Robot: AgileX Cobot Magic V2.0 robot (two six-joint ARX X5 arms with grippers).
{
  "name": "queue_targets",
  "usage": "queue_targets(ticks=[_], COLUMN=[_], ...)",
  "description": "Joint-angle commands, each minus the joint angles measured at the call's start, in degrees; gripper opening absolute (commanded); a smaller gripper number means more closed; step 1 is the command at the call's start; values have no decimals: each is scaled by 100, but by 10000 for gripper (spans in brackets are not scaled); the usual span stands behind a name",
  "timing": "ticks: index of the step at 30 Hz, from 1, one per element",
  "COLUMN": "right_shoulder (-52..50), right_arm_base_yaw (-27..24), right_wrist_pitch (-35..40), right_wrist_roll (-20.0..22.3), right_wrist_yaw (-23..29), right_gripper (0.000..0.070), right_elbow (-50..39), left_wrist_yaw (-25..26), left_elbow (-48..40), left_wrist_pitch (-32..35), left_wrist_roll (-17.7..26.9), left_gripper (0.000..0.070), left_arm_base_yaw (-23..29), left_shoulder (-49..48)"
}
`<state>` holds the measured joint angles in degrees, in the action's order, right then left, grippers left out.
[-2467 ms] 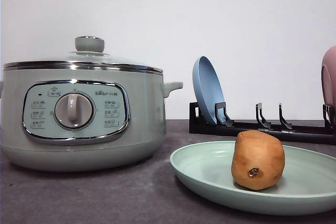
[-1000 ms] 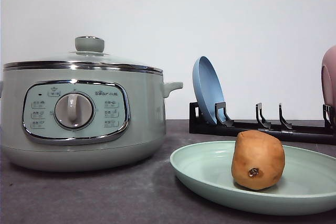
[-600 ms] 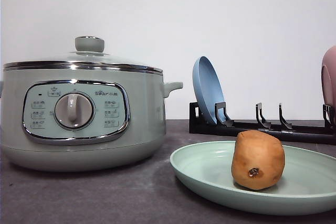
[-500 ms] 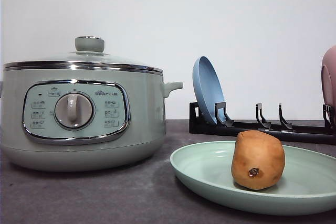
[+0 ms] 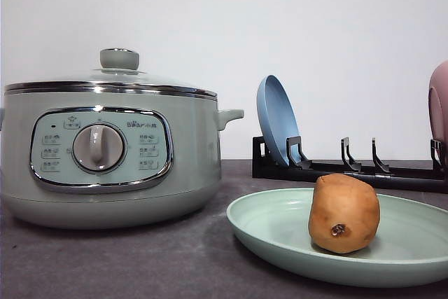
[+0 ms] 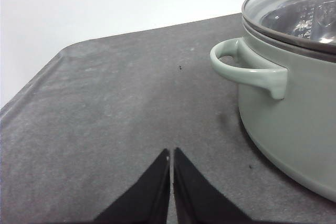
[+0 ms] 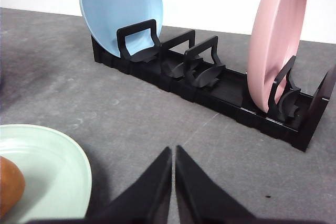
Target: Transfer potato from steamer to green plate
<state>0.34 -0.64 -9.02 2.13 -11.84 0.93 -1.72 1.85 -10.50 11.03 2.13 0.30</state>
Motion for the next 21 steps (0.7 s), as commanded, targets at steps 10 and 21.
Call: queue_targets(ticks=[10,21], right_shoulder=[-15,-15], right_arm_base_yaw=[13,13], right_wrist_pitch=[-2,-2], right_wrist_roll=[-61,-61], right_wrist_yaw=[-9,-9], right_gripper=[0,0], right_elbow=[-26,-26], left_wrist_yaw=[-24,-24], left_elbow=[-116,-116], left_wrist_pitch=[-22,-22], left_wrist_roll=[-15,-15], left_gripper=[3,3], left_arm_base_yaw=[11,11], left_shoulder=[-13,-13])
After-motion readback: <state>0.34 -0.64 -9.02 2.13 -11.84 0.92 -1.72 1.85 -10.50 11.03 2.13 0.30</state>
